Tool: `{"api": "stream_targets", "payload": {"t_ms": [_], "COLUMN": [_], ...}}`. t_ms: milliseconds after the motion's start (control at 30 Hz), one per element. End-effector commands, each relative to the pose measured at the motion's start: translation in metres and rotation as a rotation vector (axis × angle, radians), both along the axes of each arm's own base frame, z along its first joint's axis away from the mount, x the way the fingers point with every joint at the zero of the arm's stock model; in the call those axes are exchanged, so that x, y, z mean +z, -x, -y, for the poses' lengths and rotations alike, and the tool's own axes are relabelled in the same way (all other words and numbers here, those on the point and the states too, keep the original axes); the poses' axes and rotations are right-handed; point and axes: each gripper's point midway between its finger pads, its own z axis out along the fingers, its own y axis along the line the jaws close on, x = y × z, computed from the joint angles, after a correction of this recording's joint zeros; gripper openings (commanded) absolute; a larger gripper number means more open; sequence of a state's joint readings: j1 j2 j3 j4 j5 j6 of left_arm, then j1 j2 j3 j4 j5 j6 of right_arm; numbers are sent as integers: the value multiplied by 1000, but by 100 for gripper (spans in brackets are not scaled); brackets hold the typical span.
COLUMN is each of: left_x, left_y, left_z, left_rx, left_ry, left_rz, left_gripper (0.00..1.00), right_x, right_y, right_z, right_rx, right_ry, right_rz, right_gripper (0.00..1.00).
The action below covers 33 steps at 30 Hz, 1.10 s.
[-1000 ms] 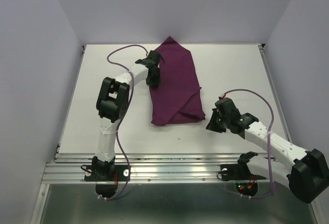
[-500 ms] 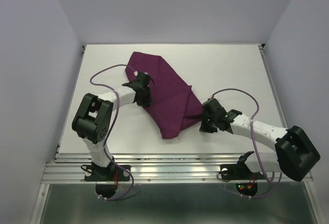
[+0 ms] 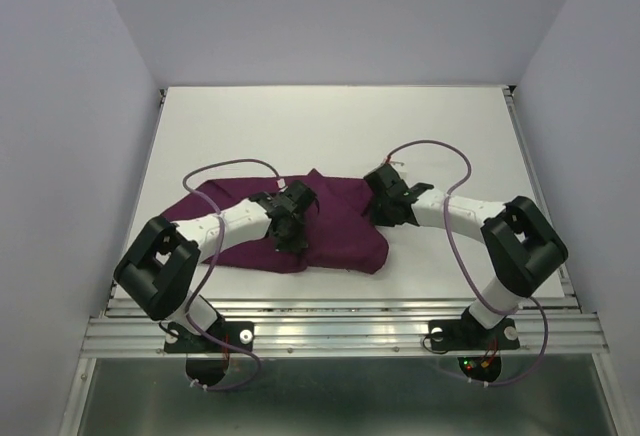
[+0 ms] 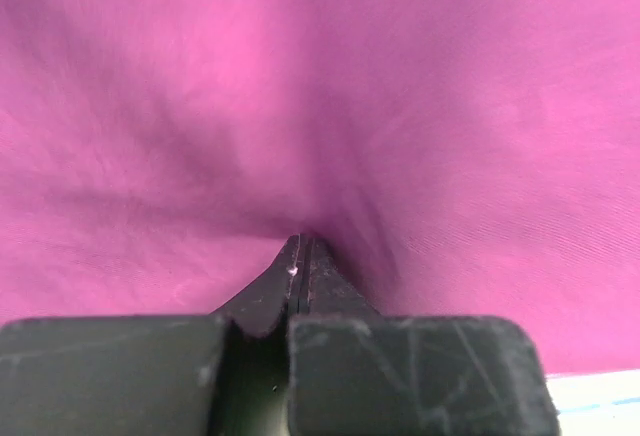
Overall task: Prepare the surgical pack
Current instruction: Pack the surgical kit at the center of the board.
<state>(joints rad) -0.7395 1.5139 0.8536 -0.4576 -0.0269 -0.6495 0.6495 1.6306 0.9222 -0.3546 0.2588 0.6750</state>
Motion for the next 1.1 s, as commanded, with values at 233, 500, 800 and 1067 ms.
{"api": "stream_targets", "payload": {"t_ms": [233,500,800,1067], "left_x": [71,60,27,35], "left_y": [-68,-93,-90,-93], "left_z": [-64,-54,26,132], "left_rx": [174,194,67,-106], "left_ry": [-106,26,120,219], "left_rz": [187,188,86,66], "left_gripper": [0,0,0,0], "right_x": [63,110,130,145], "right_y": [-11,-12,-3,4], "right_z": [30,22,34,44], "right_rx": [-75,-54,-80,-113], "right_ry": [34,-57,-70,-79], "right_rz": [185,256,297,323], "right_gripper": [7,7,9,10]}}
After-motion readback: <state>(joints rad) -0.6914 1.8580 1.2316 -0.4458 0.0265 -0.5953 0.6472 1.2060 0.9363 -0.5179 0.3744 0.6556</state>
